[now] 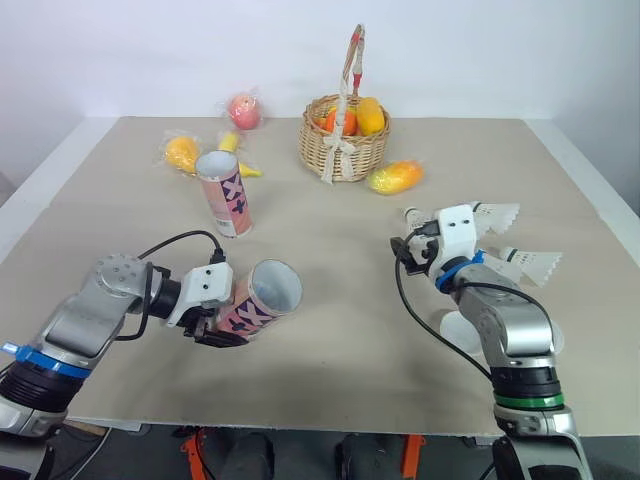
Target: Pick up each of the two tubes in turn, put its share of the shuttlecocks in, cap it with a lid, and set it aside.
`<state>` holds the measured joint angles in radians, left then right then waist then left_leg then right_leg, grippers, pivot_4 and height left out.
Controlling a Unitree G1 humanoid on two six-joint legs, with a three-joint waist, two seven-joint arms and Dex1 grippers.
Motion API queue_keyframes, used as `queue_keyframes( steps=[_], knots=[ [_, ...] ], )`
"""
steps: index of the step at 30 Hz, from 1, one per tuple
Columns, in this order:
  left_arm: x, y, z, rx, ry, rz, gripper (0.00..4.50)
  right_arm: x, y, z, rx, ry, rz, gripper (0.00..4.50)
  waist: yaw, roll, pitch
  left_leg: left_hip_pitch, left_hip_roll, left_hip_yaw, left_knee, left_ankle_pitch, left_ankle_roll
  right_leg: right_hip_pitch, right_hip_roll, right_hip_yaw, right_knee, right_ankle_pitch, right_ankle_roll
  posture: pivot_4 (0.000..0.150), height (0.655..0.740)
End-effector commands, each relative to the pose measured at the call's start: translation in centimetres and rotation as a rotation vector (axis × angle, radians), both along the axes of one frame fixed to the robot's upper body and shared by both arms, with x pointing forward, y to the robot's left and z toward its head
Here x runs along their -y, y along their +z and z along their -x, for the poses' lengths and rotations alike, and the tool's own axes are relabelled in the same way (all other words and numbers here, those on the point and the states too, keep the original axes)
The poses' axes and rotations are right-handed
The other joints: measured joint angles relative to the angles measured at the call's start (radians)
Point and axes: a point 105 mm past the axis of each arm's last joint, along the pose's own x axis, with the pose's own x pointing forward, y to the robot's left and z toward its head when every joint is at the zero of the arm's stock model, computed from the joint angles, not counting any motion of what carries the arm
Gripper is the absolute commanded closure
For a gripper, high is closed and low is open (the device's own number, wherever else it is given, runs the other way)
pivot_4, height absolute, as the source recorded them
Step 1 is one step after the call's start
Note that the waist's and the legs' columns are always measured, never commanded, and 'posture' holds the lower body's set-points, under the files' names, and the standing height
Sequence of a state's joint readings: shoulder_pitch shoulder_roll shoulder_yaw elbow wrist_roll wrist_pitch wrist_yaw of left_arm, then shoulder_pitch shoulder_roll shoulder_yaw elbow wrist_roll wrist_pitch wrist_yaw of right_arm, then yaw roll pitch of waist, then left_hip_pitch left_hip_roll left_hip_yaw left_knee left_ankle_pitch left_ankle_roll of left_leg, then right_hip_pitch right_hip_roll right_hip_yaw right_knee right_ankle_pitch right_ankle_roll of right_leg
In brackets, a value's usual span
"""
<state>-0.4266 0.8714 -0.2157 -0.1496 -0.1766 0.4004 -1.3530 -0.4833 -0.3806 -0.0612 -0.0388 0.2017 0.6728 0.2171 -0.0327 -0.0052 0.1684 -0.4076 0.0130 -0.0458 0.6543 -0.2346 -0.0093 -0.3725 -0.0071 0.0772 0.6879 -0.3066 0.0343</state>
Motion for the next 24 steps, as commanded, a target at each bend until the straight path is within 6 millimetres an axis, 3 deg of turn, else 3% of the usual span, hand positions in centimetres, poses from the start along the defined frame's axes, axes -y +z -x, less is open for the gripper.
queue_keyframes(
  steps=[1, 10, 11, 13, 14, 19, 21, 24],
  knots=[
    [0.3, -1.0, 0.7, -0.042, -0.015, -0.009, 1.42, -0.6, 1.8, -1.5, 0.083, 0.017, 0.018, 0.16, -0.002, 0.0, 0.0, 0.0, 0.0, 0.0, 0.0, 0.0, 0.0, 0.0, 0.0, 0.0, 0.0, 0.0, 0.0, 0.15, 0.74],
    [0.2, -0.7, 0.9, -0.04, -0.006, -0.01, 1.42, -0.1, 0.8, -4.2, 0.056, -0.059, 0.041, 0.16, -0.005, 0.0, 0.0, 0.0, 0.0, 0.0, 0.0, 0.0, 0.0, -0.001, 0.0, 0.0, 0.0, 0.0, 0.0, 0.15, 0.74],
    [0.3, -0.6, 1.0, -0.039, -0.005, -0.009, 1.42, 0.0, 0.8, -4.4, 0.053, -0.072, 0.04, 0.71, -0.006, 0.0, 0.0, 0.0, 0.0, 0.0, 0.0, 0.0, 0.0, -0.001, 0.0, 0.0, 0.0, 0.0, 0.0, 0.15, 0.74],
    [0.3, -0.6, 1.0, -0.039, -0.002, -0.006, 1.42, -0.1, 1.2, -4.8, 0.073, -0.072, 0.041, 1.36, -0.009, 0.0, 0.0, 0.0, 0.0, 0.0, 0.0, 0.0, 0.0, -0.001, 0.0, 0.0, 0.0, 0.001, 0.0, 0.15, 0.74],
    [0.3, -0.6, 1.0, -0.039, -0.001, -0.005, 1.42, -0.2, 1.4, -4.9, 0.083, -0.067, 0.043, 2.03, -0.009, 0.0, 0.0, 0.0, 0.0, 0.0, 0.0, 0.0, 0.0, -0.001, 0.0, 0.0, 0.0, 0.001, 0.0, 0.15, 0.74],
    [0.4, -0.6, 1.2, -0.041, 0.003, -0.001, 1.42, -1.2, 2.4, -4.4, 0.135, -0.001, 0.036, 4.47, -0.011, 0.0, 0.0, 0.0, 0.0, 0.0, 0.0, 0.0, 0.0, -0.001, 0.0, 0.0, 0.0, 0.0, 0.0, 0.15, 0.74],
    [0.5, -0.6, 1.3, -0.043, 0.004, 0.0, 1.42, -2.9, 3.8, -3.0, 0.184, 0.142, -0.04, 4.47, -0.01, 0.0, 0.0, 0.0, 0.0, 0.0, -0.001, 0.0, 0.0, -0.001, -0.001, 0.0, 0.0, 0.0, 0.0, 0.15, 0.74],
    [0.5, -0.6, 1.3, -0.046, 0.004, -0.001, 1.42, -5.8, 6.2, 1.9, 0.3, 0.51, 0.062, 4.47, -0.007, 0.001, 0.0, -0.001, 0.0, -0.001, -0.001, 0.0, 0.0, -0.001, -0.001, -0.001, -0.001, 0.0, 0.001, 0.15, 0.74]
  ],
)
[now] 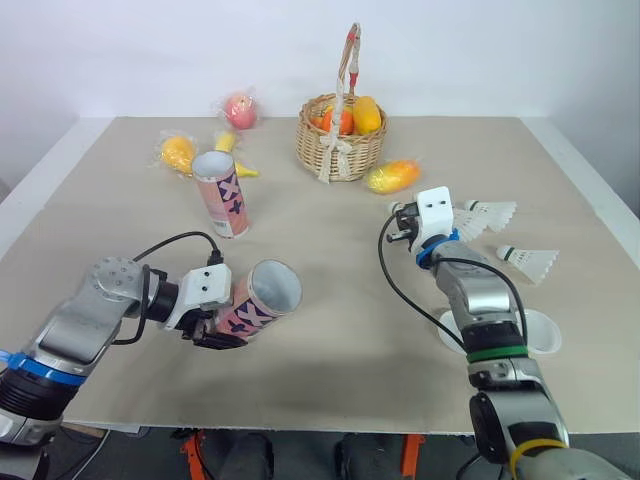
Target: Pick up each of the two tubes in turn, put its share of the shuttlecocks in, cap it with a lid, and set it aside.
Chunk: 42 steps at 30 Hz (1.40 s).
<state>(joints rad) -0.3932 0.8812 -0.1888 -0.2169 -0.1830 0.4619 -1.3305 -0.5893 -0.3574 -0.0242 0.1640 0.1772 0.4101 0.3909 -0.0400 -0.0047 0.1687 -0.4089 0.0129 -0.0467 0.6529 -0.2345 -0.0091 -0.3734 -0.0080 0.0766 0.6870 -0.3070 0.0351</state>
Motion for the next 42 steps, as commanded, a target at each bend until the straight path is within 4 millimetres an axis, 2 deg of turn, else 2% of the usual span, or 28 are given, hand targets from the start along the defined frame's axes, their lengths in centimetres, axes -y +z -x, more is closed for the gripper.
queue_keyframes(
  steps=[1, 5, 9, 15, 22, 27, 32, 38, 42],
  knots=[
    [0.5, -0.8, 0.8, -0.045, -0.028, -0.003, 1.42, -3.3, 4.9, 5.4, 0.211, 0.396, 0.137, 4.47, 0.002, 0.001, 0.0, 0.0, 0.0, 0.0, 0.0, 0.0, 0.001, 0.0, 0.0, 0.0, 0.0, 0.0, 0.0, 0.15, 0.74],
    [0.4, -0.8, 0.8, -0.047, -0.032, -0.005, 1.42, -4.1, 6.0, 9.3, 0.263, 0.639, 0.295, 4.47, 0.0, 0.0, 0.001, 0.0, -0.001, 0.001, 0.0, -0.001, 0.001, 0.001, -0.002, 0.0, -0.002, 0.0, 0.001, 0.15, 0.74],
    [0.6, -0.7, 0.6, -0.045, -0.042, -0.003, 1.42, -4.9, 6.3, 13.4, 0.186, 0.91, 0.437, 4.47, -0.001, 0.0, 0.001, 0.001, 0.0, 0.0, 0.001, 0.0, 0.001, 0.002, 0.0, -0.001, -0.001, 0.001, 0.0, 0.15, 0.74],
    [0.6, -0.7, 0.4, -0.045, -0.045, -0.001, 1.42, -6.3, 7.9, 15.6, 0.21, 1.044, 0.437, 4.47, -0.001, 0.0, 0.001, 0.001, 0.0, -0.001, 0.002, 0.0, 0.001, 0.003, -0.001, -0.002, -0.001, 0.001, 0.0, 0.15, 0.74],
    [0.6, -0.7, 0.3, -0.045, -0.044, -0.002, 1.42, -7.9, 9.0, 16.3, 0.243, 1.108, 0.4, 4.47, 0.003, -0.001, 0.001, 0.001, 0.0, -0.002, 0.002, 0.0, 0.001, 0.003, -0.001, -0.002, -0.001, 0.001, 0.0, 0.15, 0.74],
    [0.7, -0.6, 0.2, -0.044, -0.047, -0.003, 1.42, -9.3, 7.8, 16.6, 0.224, 1.182, 0.456, 4.47, 0.004, -0.001, 0.001, 0.001, 0.0, -0.002, 0.002, 0.0, 0.001, 0.002, -0.001, -0.002, -0.001, 0.001, 0.0, 0.15, 0.74],
    [0.8, -0.5, 0.1, -0.04, -0.051, -0.002, 1.42, -10.6, 6.7, 15.4, 0.218, 1.205, 0.503, 4.47, 0.005, -0.001, 0.001, 0.001, 0.0, -0.002, 0.002, 0.0, 0.0, 0.002, -0.001, -0.003, -0.001, 0.001, -0.001, 0.15, 0.74],
    [0.8, -0.4, 0.1, -0.039, -0.05, -0.001, 1.42, -11.1, 6.6, 15.7, 0.186, 1.284, 0.479, 4.47, 0.008, -0.001, 0.001, 0.0, 0.0, -0.002, 0.002, 0.0, 0.0, 0.002, -0.001, -0.003, -0.001, 0.001, -0.001, 0.15, 0.74],
    [1.0, -0.4, 0.1, -0.041, -0.051, 0.002, 1.42, -10.9, 7.2, 16.2, 0.146, 1.338, 0.382, 3.1, 0.009, -0.001, 0.001, 0.0, 0.0, -0.003, 0.002, 0.0, 0.0, 0.002, -0.001, -0.004, -0.001, 0.001, -0.001, 0.15, 0.74]
  ],
)
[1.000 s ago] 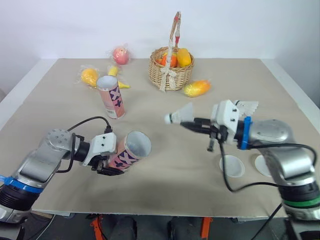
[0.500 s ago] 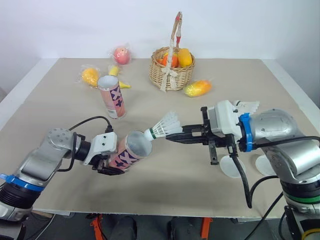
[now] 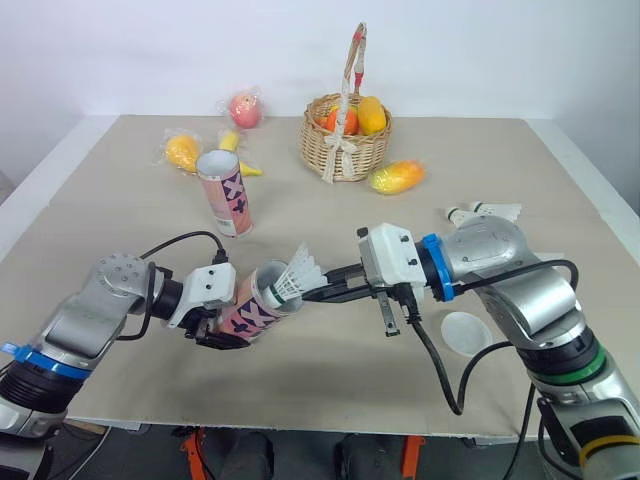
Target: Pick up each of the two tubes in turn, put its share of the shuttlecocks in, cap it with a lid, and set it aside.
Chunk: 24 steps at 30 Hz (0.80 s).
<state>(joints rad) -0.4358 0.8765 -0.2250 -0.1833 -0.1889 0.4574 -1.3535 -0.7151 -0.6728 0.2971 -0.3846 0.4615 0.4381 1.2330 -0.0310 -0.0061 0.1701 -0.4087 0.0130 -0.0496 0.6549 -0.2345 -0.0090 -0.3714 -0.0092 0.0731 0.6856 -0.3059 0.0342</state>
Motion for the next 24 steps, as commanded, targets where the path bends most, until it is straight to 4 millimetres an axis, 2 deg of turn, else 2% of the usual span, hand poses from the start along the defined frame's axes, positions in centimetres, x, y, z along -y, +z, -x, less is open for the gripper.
queue_keyframes(
  steps=[1, 3, 6, 9, 11, 13, 16, 19, 24],
  knots=[
    [0.6, -0.4, 0.4, -0.018, -0.021, 0.007, 1.42, 0.2, 1.8, 0.6, -0.064, 0.031, -0.074, 2.6, 0.0, 0.0, 0.0, 0.0, 0.0, 0.0, 0.0, 0.0, 0.0, 0.0, 0.0, 0.0, 0.0, 0.0, 0.0, 0.15, 0.74],
    [0.6, -0.4, 0.4, -0.018, -0.021, 0.009, 1.42, 0.7, 2.8, 0.5, -0.133, 0.005, -0.129, 1.71, 0.001, 0.0, 0.0, 0.0, 0.0, -0.001, 0.0, 0.0, 0.0, 0.0, 0.0, 0.0, 0.0, 0.0, 0.0, 0.15, 0.74],
    [0.7, -0.5, 0.5, -0.021, -0.022, 0.011, 1.42, 2.2, 4.0, 0.5, -0.207, -0.034, -0.195, 1.71, 0.005, 0.0, 0.0, 0.0, 0.0, -0.001, 0.0, 0.0, 0.0, 0.0, 0.0, -0.001, 0.0, 0.0, 0.0, 0.15, 0.74],
    [0.8, -0.6, 0.6, -0.021, -0.023, 0.014, 1.42, 4.8, 5.4, -0.3, -0.254, -0.178, -0.313, 1.71, 0.009, 0.0, 0.0, 0.0, 0.0, -0.001, 0.0, 0.0, 0.0, 0.0, -0.001, -0.001, 0.0, 0.0, 0.0, 0.15, 0.74],
    [0.8, -0.7, 0.7, -0.023, -0.024, 0.015, 1.42, 6.5, 5.6, -0.8, -0.256, -0.304, -0.374, 1.71, 0.011, 0.0, 0.0, -0.001, 0.0, -0.002, 0.0, 0.0, 0.0, 0.0, -0.001, -0.002, 0.0, 0.0, 0.0, 0.15, 0.74],
    [0.7, -0.8, 0.8, -0.027, -0.024, 0.015, 1.42, 9.6, 4.3, -2.0, -0.251, -0.573, -0.448, 1.71, 0.014, -0.002, -0.001, -0.001, 0.0, -0.001, -0.001, 0.0, 0.0, 0.0, -0.001, -0.001, 0.0, 0.0, 0.0, 0.15, 0.74],
    [0.6, -1.1, 0.6, -0.029, -0.025, 0.014, 1.42, 12.1, 1.8, -2.2, -0.285, -0.833, -0.503, 1.71, 0.012, -0.002, -0.002, -0.003, -0.001, -0.004, -0.001, 0.0, 0.0, 0.0, -0.001, -0.003, -0.001, -0.002, 0.0, 0.15, 0.74],
    [0.9, -1.1, 0.4, -0.028, -0.033, 0.022, 1.42, 13.3, -0.7, -1.4, -0.31, -1.008, -0.524, 1.71, 0.011, 0.0, -0.002, -0.002, -0.001, -0.004, -0.001, 0.0, 0.0, 0.0, 0.0, -0.002, -0.001, -0.002, 0.0, 0.15, 0.74],
    [1.5, -1.3, 0.4, -0.035, -0.064, 0.025, 1.42, 14.3, -3.3, -1.9, -0.259, -1.245, -0.545, 1.71, 0.011, 0.0, -0.002, -0.001, -0.002, -0.003, -0.001, 0.003, 0.0, 0.002, 0.0, 0.0, -0.001, 0.0, 0.002, 0.15, 0.74]
  ],
)
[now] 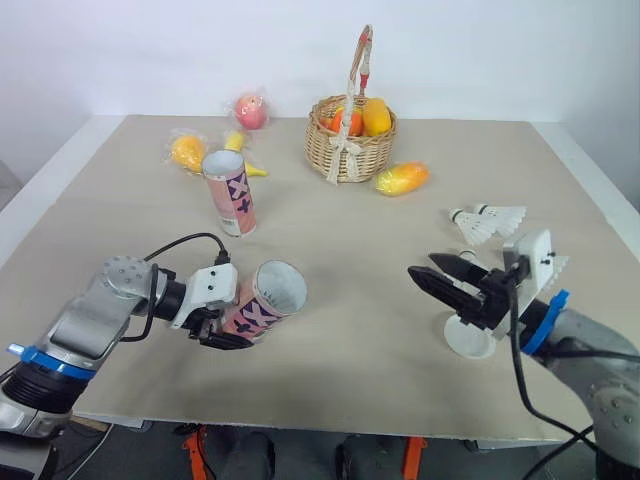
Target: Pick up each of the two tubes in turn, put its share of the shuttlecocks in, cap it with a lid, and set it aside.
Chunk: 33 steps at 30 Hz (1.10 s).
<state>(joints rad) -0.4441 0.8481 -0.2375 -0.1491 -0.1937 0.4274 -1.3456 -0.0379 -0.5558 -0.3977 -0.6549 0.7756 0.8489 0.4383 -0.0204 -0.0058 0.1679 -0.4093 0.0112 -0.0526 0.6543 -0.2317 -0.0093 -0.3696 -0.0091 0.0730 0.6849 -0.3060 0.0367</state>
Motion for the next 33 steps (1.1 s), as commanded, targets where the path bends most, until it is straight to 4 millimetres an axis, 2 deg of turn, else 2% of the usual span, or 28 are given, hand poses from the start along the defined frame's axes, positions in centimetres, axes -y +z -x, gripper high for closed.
queue_keyframes(
  steps=[1, 7, 16, 27, 33],
  knots=[
    [1.0, -0.9, 0.5, -0.032, -0.055, -0.003, 1.42, 0.0, -0.2, 0.3, 0.051, -0.12, 0.054, 1.71, 0.001, 0.0, 0.0, 0.0, -0.001, 0.0, 0.0, 0.001, 0.001, 0.0, -0.001, 0.0, 0.0, 0.0, 0.001, 0.15, 0.74],
    [0.9, -1.0, 0.4, -0.027, -0.052, -0.008, 1.42, -0.1, -2.6, 0.0, -0.008, -0.203, 0.092, 1.71, 0.0, 0.0, 0.0, 0.001, 0.0, 0.003, 0.0, 0.002, 0.001, 0.0, -0.001, 0.003, 0.0, 0.0, 0.002, 0.15, 0.74],
    [0.7, -0.9, 0.4, -0.025, -0.043, -0.002, 1.42, 1.7, -4.4, -2.6, -0.016, -0.415, 0.191, 1.71, 0.0, 0.0, 0.0, 0.0, -0.001, 0.004, 0.0, 0.002, 0.001, 0.0, -0.001, 0.003, 0.0, 0.0, 0.002, 0.15, 0.74],
    [0.7, -0.9, 0.5, -0.027, -0.037, 0.003, 1.42, 2.6, -4.1, -4.5, 0.002, -0.534, 0.202, 1.71, 0.0, 0.0, 0.0, 0.0, -0.001, 0.005, -0.001, 0.002, 0.001, -0.001, -0.001, 0.004, 0.0, 0.001, 0.002, 0.15, 0.74],
    [0.6, -0.8, 0.6, -0.025, -0.033, 0.003, 1.42, 3.0, -4.8, -5.3, -0.026, -0.595, 0.227, 1.71, 0.0, 0.0, 0.0, 0.0, -0.001, 0.006, -0.001, 0.002, 0.001, -0.001, -0.001, 0.004, 0.0, 0.001, 0.002, 0.15, 0.74]
  ],
)
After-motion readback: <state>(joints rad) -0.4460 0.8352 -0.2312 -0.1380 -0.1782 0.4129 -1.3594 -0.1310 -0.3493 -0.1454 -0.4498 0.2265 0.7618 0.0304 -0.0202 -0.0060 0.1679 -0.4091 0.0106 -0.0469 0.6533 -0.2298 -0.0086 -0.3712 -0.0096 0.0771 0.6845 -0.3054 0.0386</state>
